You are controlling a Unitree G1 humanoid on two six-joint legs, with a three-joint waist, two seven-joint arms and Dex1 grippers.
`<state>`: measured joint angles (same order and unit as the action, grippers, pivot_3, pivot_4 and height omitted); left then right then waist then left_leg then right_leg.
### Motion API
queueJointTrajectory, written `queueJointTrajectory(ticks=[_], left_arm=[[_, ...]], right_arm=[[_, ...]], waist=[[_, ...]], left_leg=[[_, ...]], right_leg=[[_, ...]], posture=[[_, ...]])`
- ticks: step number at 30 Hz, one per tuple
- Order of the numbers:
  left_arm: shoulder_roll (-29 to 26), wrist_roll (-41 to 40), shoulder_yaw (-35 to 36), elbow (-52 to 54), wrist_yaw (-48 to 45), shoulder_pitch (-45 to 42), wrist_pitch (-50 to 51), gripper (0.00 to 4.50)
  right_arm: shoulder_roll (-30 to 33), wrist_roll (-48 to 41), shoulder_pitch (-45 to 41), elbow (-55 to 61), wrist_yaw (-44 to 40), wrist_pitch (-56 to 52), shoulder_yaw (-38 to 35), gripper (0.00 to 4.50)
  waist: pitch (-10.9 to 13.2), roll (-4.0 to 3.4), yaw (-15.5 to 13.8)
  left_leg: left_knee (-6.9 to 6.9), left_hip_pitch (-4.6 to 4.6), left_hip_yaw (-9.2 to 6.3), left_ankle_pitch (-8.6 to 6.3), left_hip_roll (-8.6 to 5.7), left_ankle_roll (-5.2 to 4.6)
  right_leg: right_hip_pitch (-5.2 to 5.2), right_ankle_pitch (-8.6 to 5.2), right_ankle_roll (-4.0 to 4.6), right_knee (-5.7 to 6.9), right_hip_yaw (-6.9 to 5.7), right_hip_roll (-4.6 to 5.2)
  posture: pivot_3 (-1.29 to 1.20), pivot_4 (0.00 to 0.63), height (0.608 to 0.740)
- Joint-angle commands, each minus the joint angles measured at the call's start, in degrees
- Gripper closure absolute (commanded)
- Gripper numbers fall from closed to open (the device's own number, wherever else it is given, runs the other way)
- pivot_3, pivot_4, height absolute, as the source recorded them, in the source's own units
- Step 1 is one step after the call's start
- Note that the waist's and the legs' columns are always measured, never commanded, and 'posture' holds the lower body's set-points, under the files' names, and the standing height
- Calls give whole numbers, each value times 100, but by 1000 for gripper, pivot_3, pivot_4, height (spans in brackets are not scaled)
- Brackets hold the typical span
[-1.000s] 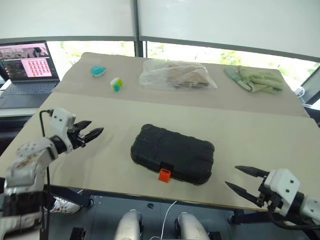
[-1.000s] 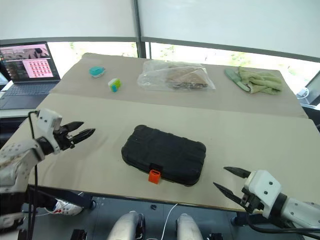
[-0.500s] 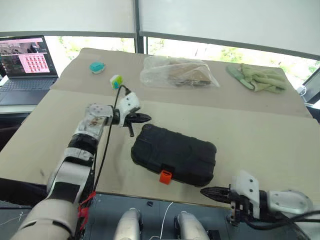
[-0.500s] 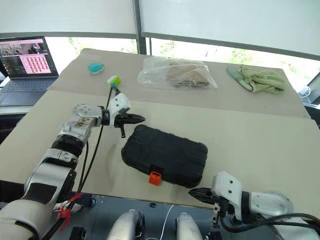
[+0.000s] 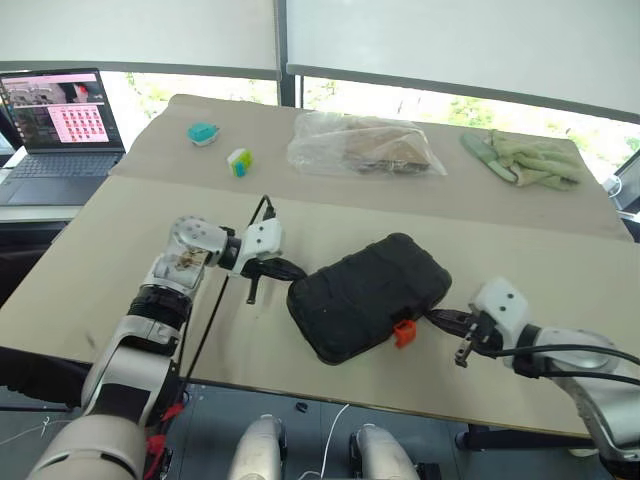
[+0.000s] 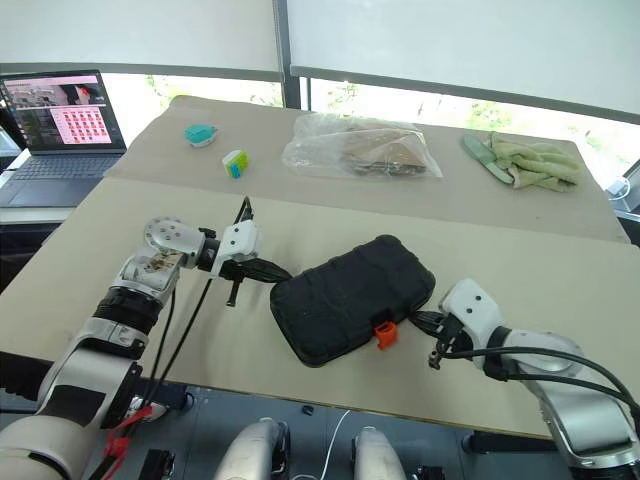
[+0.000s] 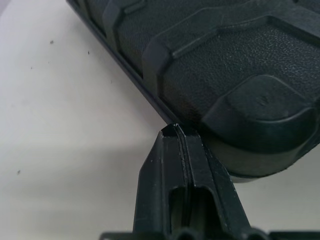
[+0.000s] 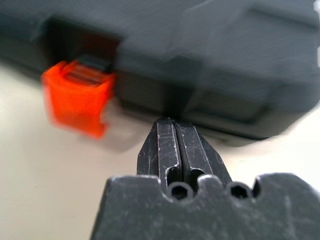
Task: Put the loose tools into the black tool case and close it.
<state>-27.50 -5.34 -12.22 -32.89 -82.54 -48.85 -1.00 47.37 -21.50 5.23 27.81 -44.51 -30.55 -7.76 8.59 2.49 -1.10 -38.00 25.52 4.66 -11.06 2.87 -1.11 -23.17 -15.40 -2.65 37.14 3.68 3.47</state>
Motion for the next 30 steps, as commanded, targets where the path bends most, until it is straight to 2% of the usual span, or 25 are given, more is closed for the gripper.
queueJointTrajectory(ticks=[1, 4, 6, 9, 13, 18, 24, 30], left_arm=[[65, -716, 361, 936, 74, -451, 1294, 4474], [226, -1046, 224, 1693, 95, -457, 2167, 4474], [312, -976, -49, 2039, 95, -326, 2271, 4474], [412, -362, -762, 1973, 120, -91, 1792, 4474], [517, 679, -1563, 1196, 586, 58, 634, 4474], [614, 937, -1728, 667, 736, 73, -94, 4474], [685, 816, -1688, 804, 714, 188, -79, 4474], [786, 789, -1633, 806, 746, 146, -61, 4474]], right_arm=[[211, -210, 309, 355, -304, -39, -353, 4500], [343, -302, 629, 522, -555, -20, -440, 4500], [411, -341, 796, 632, -670, 2, -426, 4500], [414, -233, 787, 676, -659, 7, -203, 4500], [346, -182, 466, 657, -556, -113, 134, 4500], [260, -85, 99, 539, -438, -190, 527, 4500], [-18, 404, -155, 3, -246, 42, 1186, 4500], [-457, 846, -377, -467, -2, 437, 1489, 4500]], waist=[[0, 0, 12], [-2, -4, 46], [-4, -7, 53], [-8, -15, 88], [-7, -11, 124], [-16, -15, 99], [-46, -23, 106], [-57, -25, 108]], left_leg=[[-2, 2, -1, 0, 0, 0], [-4, 0, -5, 0, -1, 0], [-4, -6, -7, 0, -1, 0], [-4, -19, -4, 0, -1, 0], [-3, -27, -4, 0, -2, 0], [-8, -69, -7, -1, -3, -1], [-8, -92, -5, -2, 0, -1], [-8, -94, -3, -1, 0, -1]], right_leg=[[0, 0, -2, 0, 0, 0], [3, -1, -4, 1, 1, -1], [8, -1, -4, 1, 2, -1], [15, -1, -4, 2, 7, -3], [16, 1, 0, 4, 15, -9], [72, 0, -2, -7, 13, -5], [91, -1, -1, -8, 13, -4], [92, -1, -1, -6, 13, -5]], posture=[[0, 150, 740], [0, 150, 740], [0, 150, 740], [0, 150, 740], [0, 150, 740], [0, 150, 740], [0, 150, 740], [0, 150, 740]])
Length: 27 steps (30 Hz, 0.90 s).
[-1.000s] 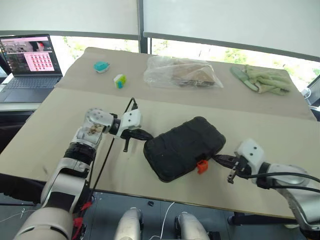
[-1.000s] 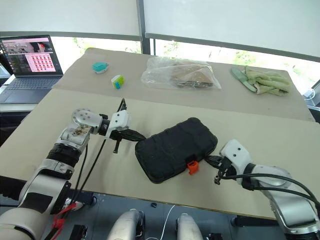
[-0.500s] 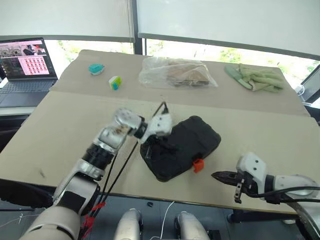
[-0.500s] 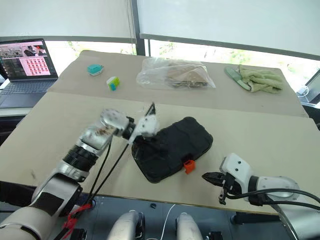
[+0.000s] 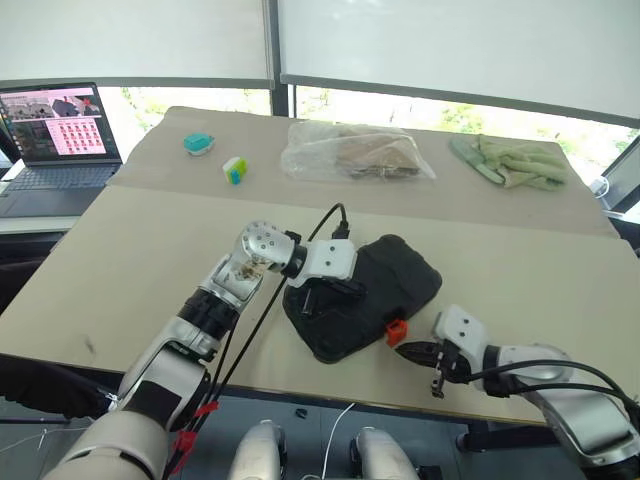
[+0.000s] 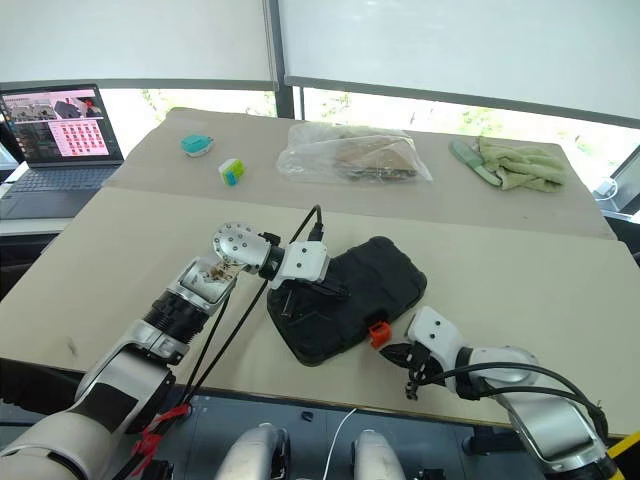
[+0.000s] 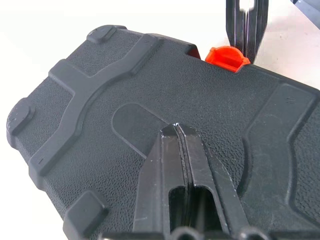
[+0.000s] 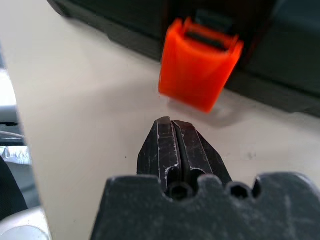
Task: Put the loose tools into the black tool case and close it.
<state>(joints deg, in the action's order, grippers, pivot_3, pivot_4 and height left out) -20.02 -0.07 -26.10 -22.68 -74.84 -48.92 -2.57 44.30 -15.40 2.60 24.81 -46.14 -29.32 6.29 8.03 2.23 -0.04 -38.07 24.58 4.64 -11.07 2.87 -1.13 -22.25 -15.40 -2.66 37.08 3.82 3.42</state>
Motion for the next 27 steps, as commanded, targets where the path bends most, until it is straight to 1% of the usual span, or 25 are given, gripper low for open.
queueJointTrajectory(ticks=[1, 4, 6, 15, 20, 27], left_arm=[[54, 263, -238, -230, -24, 137, 95, 4474], [73, 271, -235, -248, -53, 117, 74, 4474], [82, 276, -235, -266, -70, 108, 53, 4474], [196, 319, -240, -470, -27, 60, -68, 4474], [232, 361, -255, -583, -2, 49, -161, 4474], [254, 380, -224, -635, 26, 34, -189, 4474]], right_arm=[[-286, 277, -146, -205, 241, 446, 80, 4500], [-582, 298, -213, -161, 402, 726, -50, 4500], [-703, 204, -233, -8, 442, 715, -192, 4500], [-864, -377, -262, 683, 371, 393, -595, 4500], [-816, -758, -268, 1027, 326, 15, -847, 4500], [-471, -671, -135, 1013, 210, -34, -865, 4500]], waist=[[-5, 2, 9], [-10, -3, 18], [-10, -3, 51], [-9, -4, 110], [-9, -6, 110], [-12, -8, 60]], left_leg=[[0, -1, 1, 0, 0, 0], [0, -2, 1, 0, 0, 0], [0, -1, 1, 0, 1, 0], [1, 0, 0, 0, 6, 0], [2, 0, 0, 0, 7, 0], [3, 2, 2, -1, 3, 0]], right_leg=[[0, 0, 0, 0, 0, 0], [0, 0, 0, 1, 0, -1], [-2, 0, 0, 2, 1, -2], [-6, -1, 4, 5, 2, -6], [-8, -1, 4, 5, 5, -6], [-4, -2, 2, -2, 2, -1]], posture=[[0, 150, 740], [0, 150, 740], [0, 150, 740], [0, 150, 740], [0, 150, 740], [0, 150, 740]])
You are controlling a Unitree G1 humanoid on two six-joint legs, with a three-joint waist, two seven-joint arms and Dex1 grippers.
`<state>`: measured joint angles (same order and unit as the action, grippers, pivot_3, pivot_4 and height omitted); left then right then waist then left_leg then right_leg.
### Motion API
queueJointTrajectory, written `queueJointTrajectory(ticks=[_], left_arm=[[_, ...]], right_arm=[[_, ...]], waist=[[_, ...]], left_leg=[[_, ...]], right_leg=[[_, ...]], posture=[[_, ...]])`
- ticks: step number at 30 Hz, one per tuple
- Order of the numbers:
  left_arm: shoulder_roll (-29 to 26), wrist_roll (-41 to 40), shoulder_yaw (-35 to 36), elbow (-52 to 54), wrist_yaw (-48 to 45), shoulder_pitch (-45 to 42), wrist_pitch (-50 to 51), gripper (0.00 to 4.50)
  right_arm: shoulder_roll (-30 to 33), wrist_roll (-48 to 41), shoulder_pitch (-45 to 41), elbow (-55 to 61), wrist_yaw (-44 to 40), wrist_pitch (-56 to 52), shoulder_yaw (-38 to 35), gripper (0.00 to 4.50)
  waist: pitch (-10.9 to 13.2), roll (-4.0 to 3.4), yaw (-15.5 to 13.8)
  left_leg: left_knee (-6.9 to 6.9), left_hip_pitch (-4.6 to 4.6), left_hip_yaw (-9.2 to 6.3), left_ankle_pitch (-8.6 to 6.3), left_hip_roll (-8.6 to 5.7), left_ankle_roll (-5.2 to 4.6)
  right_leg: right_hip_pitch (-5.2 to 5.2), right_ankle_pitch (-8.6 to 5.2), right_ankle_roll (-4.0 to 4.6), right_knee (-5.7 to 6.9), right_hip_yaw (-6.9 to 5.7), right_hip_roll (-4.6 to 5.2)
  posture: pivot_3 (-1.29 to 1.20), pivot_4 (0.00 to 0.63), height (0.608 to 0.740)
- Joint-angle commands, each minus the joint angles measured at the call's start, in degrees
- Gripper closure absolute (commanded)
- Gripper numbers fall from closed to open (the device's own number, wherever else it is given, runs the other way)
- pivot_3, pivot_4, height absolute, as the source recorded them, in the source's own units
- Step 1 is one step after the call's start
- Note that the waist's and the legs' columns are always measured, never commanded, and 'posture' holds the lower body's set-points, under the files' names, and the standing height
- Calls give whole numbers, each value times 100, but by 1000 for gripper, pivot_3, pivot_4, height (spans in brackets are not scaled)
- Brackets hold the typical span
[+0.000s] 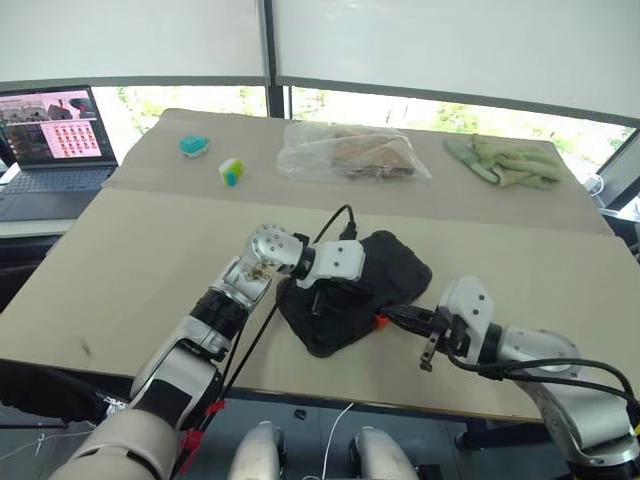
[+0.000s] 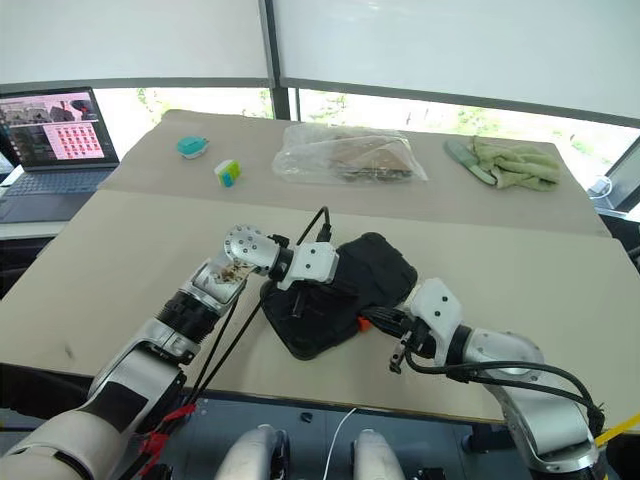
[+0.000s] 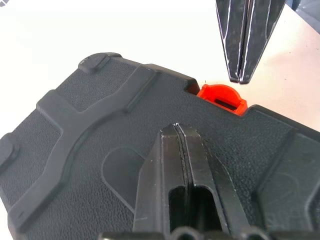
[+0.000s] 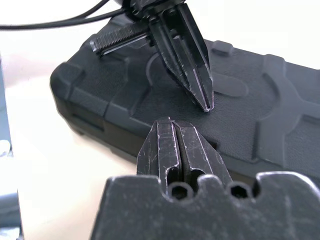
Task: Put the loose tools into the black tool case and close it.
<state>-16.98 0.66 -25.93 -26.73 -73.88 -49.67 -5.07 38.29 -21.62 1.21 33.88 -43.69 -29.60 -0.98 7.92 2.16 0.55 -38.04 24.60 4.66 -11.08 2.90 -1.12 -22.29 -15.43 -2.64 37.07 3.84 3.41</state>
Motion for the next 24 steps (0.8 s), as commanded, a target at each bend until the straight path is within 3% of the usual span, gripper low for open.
queueJointTrajectory(ticks=[1, 5, 6, 8, 12, 16, 19, 20, 24], left_arm=[[-63, 296, -208, -243, -52, 106, 69, 4474], [-359, -78, 207, -5, -187, 122, 684, 4474], [-522, -273, 400, 144, -277, 138, 1017, 4234], [-934, -646, 775, 494, -465, 217, 1647, 3826], [-1939, -1403, 1478, 1229, -908, 558, 2784, 2439], [-3422, -2504, 2422, 1831, -1651, 823, 4445, 1022], [-3933, -2543, 2770, 1844, -1538, 1109, 4383, 0], [-4000, -2493, 2841, 1865, -1442, 1208, 4282, 0], [-4033, -2601, 3104, 2087, -1237, 1590, 4173, 0]], right_arm=[[190, -69, 12, 121, -63, -19, -187, 4500], [601, -621, 88, 295, -314, -429, -848, 4500], [766, -809, 152, 304, -483, -507, -1122, 4500], [1109, -1176, 269, 213, -861, -660, -1686, 3915], [1667, -1842, 392, -278, -1581, -962, -2743, 2678], [2321, -2462, 698, -966, -2729, -1475, -3735, 1322], [2527, -2385, 922, -1202, -3128, -1394, -3935, 284], [2541, -2282, 959, -1277, -3199, -1260, -3942, 47], [2491, -2180, 830, -1481, -3128, -1149, -3783, 47]], waist=[[0, 0, 0], [0, 0, 5], [1, -1, 20], [3, -3, 71], [20, -20, 148], [57, -5, 124], [64, 7, 71], [64, 6, 34], [64, 2, -37]], left_leg=[[0, 0, 2, 0, -1, 0], [0, 0, 1, 0, 0, 0], [0, 1, 0, 0, 0, -1], [5, 1, -2, 0, 3, 0], [23, -9, -29, 0, 7, -1], [26, 7, -41, 0, 5, 0], [27, 12, -48, 0, 5, 0], [27, 7, -48, -2, 4, 0], [27, 3, -40, -2, -2, -1]], right_leg=[[0, 0, 0, -1, 1, 1], [0, 0, 0, -1, 1, 2], [0, 0, 0, -1, 1, 1], [-5, 0, 1, 1, 3, -1], [-8, -6, 10, 3, 5, -6], [-20, -8, 8, 3, 2, 0], [-24, -10, 6, -3, -7, 4], [-17, -12, 3, -6, -8, 8], [-12, -17, -4, -8, -8, 28]], posture=[[0, 150, 740], [0, 150, 740], [0, 150, 740], [0, 150, 740], [0, 150, 740], [0, 150, 740], [0, 150, 740], [0, 150, 740], [0, 150, 740]])
